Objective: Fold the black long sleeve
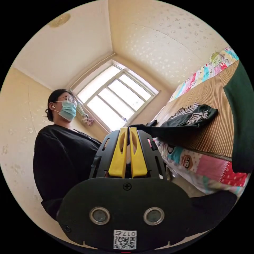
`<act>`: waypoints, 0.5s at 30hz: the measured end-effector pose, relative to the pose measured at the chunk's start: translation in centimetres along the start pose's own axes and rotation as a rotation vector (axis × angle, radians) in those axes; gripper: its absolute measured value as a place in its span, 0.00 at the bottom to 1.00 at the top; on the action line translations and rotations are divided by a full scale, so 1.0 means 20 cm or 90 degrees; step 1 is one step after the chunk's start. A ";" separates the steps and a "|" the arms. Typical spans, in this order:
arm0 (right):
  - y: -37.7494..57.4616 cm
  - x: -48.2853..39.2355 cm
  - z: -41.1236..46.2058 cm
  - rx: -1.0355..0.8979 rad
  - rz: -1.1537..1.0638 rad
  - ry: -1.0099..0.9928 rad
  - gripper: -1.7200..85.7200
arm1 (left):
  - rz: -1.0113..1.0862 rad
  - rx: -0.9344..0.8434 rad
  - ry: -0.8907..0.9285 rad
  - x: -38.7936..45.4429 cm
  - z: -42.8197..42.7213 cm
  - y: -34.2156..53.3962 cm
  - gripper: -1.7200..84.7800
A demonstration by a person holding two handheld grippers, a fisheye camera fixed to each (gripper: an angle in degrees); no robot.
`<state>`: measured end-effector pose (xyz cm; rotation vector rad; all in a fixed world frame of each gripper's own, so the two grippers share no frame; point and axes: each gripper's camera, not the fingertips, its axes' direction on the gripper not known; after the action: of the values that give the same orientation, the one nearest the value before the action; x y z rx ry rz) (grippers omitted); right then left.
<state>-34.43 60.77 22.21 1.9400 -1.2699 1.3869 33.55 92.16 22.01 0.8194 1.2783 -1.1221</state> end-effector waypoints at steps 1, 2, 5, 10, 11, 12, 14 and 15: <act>0.00 -0.02 0.00 0.013 0.003 0.013 0.03 | -0.005 0.036 0.008 -0.01 -0.03 0.00 0.06; -0.02 -0.02 0.02 0.028 0.023 0.052 0.03 | -0.026 0.077 0.002 -0.05 -0.06 -0.02 0.06; -0.11 0.05 0.15 0.037 0.092 0.208 0.03 | -0.100 0.159 -0.038 -0.22 -0.12 -0.12 0.06; -0.43 0.27 0.51 0.058 0.179 0.312 0.03 | -0.151 0.263 0.033 -0.53 -0.13 -0.45 0.06; -0.53 0.34 0.62 0.063 0.191 0.335 0.03 | -0.173 0.287 0.011 -0.61 -0.15 -0.54 0.06; -0.62 0.40 0.73 0.064 0.190 0.367 0.03 | -0.181 0.298 -0.003 -0.64 -0.16 -0.58 0.06; -0.75 0.51 0.92 0.043 0.198 0.427 0.04 | -0.197 0.312 -0.061 -0.78 -0.19 -0.77 0.06; -0.82 0.60 1.05 0.026 0.219 0.471 0.04 | -0.203 0.310 -0.069 -0.83 -0.19 -0.81 0.06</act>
<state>-8.80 47.51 27.08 1.0530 -1.2133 2.0447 18.08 93.93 39.58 0.9106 1.0792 -1.7533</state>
